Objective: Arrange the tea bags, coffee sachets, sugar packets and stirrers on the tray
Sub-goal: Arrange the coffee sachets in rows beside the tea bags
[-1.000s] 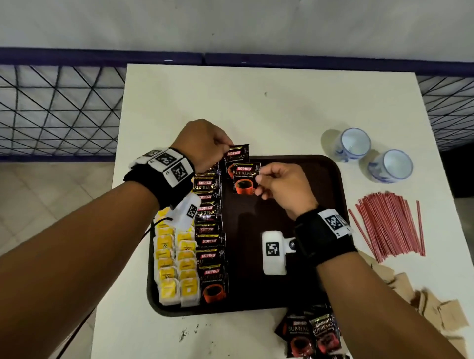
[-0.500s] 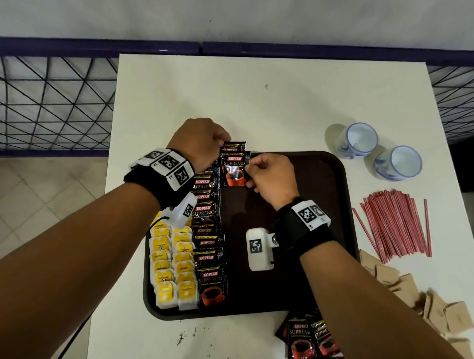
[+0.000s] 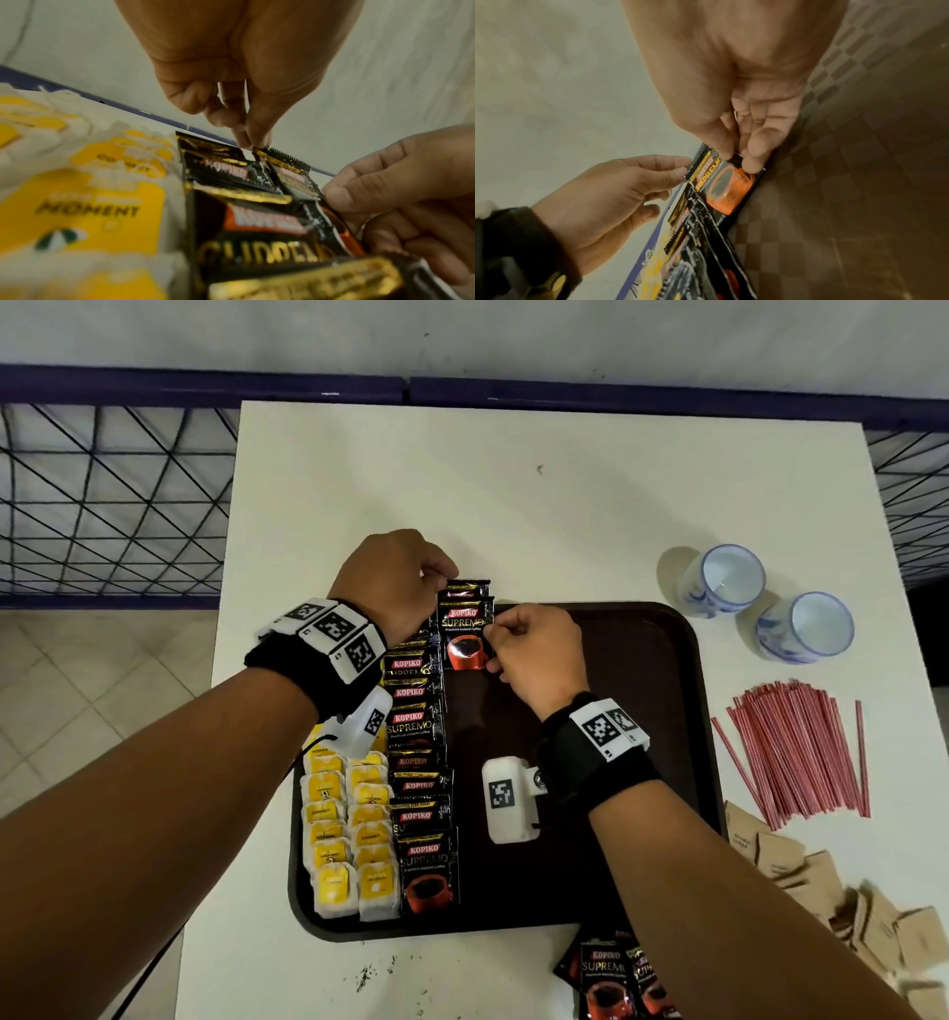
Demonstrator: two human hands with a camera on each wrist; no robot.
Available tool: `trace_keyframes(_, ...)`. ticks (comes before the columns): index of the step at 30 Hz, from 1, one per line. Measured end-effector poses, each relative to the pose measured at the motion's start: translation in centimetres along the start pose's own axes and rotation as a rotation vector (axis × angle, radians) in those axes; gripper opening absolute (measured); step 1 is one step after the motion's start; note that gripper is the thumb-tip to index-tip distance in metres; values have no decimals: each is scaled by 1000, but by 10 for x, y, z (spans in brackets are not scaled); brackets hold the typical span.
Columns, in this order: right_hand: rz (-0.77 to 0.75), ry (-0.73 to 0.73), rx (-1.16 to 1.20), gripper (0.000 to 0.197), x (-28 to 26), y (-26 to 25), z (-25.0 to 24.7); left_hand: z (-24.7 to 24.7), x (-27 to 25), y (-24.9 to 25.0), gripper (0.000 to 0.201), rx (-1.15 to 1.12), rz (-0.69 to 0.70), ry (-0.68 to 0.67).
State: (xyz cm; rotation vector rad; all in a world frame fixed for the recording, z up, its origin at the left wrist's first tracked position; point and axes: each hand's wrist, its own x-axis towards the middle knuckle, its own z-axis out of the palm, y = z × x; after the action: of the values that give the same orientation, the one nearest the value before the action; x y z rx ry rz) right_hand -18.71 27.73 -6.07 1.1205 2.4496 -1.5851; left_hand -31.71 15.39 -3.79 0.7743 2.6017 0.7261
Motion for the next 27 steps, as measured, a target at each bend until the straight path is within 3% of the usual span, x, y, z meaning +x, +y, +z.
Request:
trace_keyframes(13,27,4,16,25,-4,2,-5,-1,-5,0,19,-23,25,62)
trace_keyframes(18,45,37,78,9,-21,6,-31,-14,-18,-2,17,-62,16,164)
trace_keyframes(23,68,88,44,4,-84,35,-87,-28,-66,14,13,-119,60,211)
trace_keyframes(27,164,86,-28,3,-168,79,-127,-11,-137,33,11,-188,50,81)
